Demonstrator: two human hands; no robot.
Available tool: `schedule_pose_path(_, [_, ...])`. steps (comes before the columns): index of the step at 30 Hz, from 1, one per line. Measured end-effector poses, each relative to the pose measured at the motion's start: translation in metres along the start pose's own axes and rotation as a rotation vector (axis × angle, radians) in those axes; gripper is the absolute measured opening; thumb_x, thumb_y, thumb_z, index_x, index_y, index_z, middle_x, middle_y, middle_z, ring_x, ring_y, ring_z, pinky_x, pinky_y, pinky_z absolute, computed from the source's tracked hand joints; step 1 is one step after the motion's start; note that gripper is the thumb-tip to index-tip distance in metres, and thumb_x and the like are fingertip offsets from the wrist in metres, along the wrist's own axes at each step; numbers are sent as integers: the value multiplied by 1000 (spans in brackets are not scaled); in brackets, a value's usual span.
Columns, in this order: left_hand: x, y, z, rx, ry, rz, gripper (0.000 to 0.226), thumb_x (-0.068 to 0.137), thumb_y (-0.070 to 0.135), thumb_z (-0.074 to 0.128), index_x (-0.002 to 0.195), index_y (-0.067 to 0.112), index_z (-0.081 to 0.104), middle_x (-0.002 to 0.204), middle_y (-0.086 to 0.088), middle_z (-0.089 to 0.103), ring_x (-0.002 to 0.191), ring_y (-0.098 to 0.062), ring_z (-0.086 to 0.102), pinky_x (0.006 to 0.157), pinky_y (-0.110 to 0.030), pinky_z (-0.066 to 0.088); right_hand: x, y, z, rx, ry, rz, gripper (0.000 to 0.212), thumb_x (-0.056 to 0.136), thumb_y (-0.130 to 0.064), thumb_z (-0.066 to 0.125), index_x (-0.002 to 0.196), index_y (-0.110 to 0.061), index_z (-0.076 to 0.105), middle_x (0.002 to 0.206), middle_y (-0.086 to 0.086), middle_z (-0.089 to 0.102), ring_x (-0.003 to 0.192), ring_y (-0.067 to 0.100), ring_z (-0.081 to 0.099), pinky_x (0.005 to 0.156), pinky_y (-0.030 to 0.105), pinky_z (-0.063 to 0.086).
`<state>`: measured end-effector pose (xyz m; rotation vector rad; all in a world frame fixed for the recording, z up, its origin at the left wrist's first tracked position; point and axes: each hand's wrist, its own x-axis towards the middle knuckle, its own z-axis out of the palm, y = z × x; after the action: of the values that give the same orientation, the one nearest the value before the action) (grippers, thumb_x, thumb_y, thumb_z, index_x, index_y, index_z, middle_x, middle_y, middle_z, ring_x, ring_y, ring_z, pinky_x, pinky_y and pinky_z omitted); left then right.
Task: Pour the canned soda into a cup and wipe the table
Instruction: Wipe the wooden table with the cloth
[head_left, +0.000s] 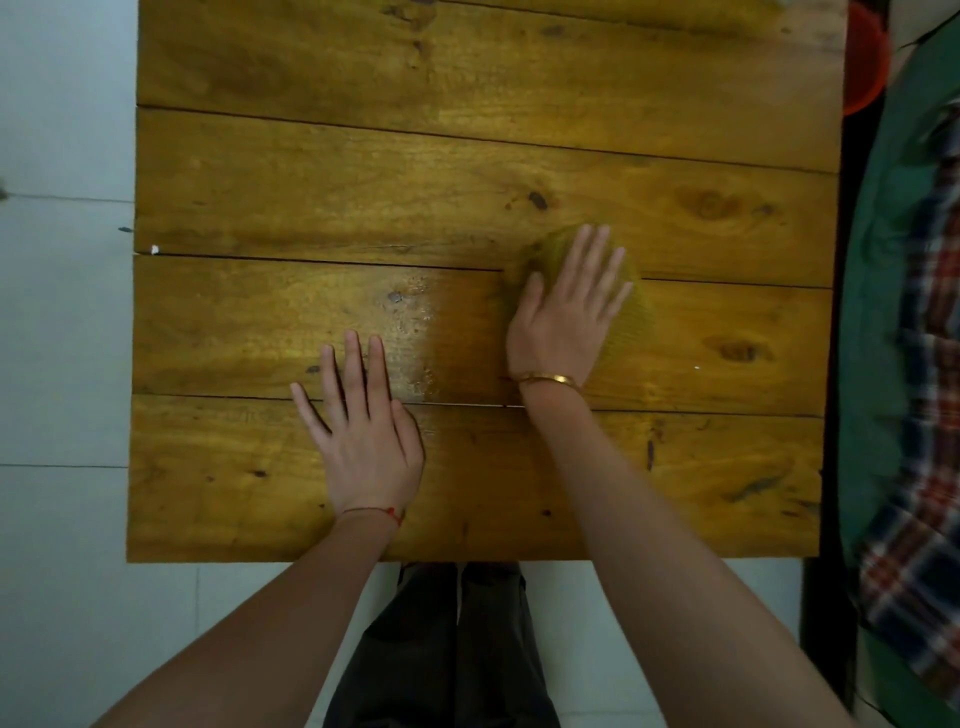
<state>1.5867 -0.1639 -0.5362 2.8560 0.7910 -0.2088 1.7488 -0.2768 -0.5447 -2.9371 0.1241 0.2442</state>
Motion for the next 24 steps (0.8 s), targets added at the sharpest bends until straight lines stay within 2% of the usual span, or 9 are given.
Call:
schedule_pose_path(3, [0,-1,2,-41,20,4,64,99,24,27,157,16,3,166,-3,1,153,-25,-2,119,-61,6,-36,-41,13,41,-99,-274,64,101,-42,20,155,-17,-2,163,3,-8,150,24,-11,122,46,-1])
schedule_pose_path(5, [0,-3,4,-98,40,2,66,100,24,34,157,11,2,166,-4,0,153,-23,-2,120,-60,4,-65,-62,20,76,-166,-416,62,102,-41,19,155,-18,-3,163,1,-10,150,22,-12,122,45,0])
schedule_pose_path(7, [0,-6,5,-161,64,4,74,98,22,46,156,8,2,165,-7,1,153,-21,-1,121,-57,1,-83,-65,23,73,-219,-501,61,104,-41,19,155,-18,-4,163,0,-10,150,20,-13,122,44,0])
schedule_pose_path(9, [1,-7,5,-250,96,-7,66,99,13,38,156,6,6,165,-8,6,153,-20,3,121,-56,2,-85,-49,20,46,-217,-551,60,104,-41,20,155,-18,-2,163,-1,-7,150,18,-10,123,42,1])
schedule_pose_path(12, [-1,-9,1,-274,131,-13,60,99,10,28,156,8,9,165,-7,10,152,-19,8,122,-52,6,-82,-4,12,-5,-179,-484,61,103,-41,21,155,-19,-2,164,0,-7,150,19,-9,123,42,2])
schedule_pose_path(16, [-3,-20,-6,-206,133,40,61,100,9,31,156,11,9,165,-5,10,152,-19,8,123,-51,6,-76,69,-4,-47,-101,-120,63,101,-40,19,155,-15,-2,163,5,-6,150,24,-6,123,46,3])
schedule_pose_path(19, [0,-26,-10,-210,148,66,60,99,10,30,156,11,10,165,-7,11,152,-21,7,122,-52,4,-74,65,-6,16,-51,127,63,101,-40,20,155,-14,3,164,6,0,151,27,-2,121,50,5])
schedule_pose_path(21, [3,-29,-13,-223,162,67,60,99,10,30,156,10,11,164,-7,11,152,-21,7,122,-53,4,-85,37,-1,38,-78,66,64,100,-41,19,155,-15,0,163,5,-4,150,28,-6,121,50,-1])
schedule_pose_path(24, [11,-34,-19,-226,186,74,60,98,11,29,156,9,13,164,-8,13,152,-22,7,122,-53,2,-131,-1,14,44,-198,-272,63,101,-42,19,155,-20,-6,163,2,-13,149,25,-14,121,47,-7])
